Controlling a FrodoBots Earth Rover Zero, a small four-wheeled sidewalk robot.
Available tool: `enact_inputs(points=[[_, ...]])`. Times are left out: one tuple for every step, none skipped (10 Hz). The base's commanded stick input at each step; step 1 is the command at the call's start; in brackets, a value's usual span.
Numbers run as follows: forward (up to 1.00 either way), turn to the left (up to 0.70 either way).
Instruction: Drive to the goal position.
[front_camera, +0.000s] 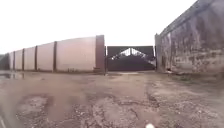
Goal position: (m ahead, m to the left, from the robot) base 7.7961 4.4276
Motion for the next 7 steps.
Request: enact_inputs(points=[[0.70, 0.18], [0.70, 0.33], [0.70, 0.35], [0.70, 0.28], [0.70, 0.07], [0.70, 0.00], [0.70, 0.00]])
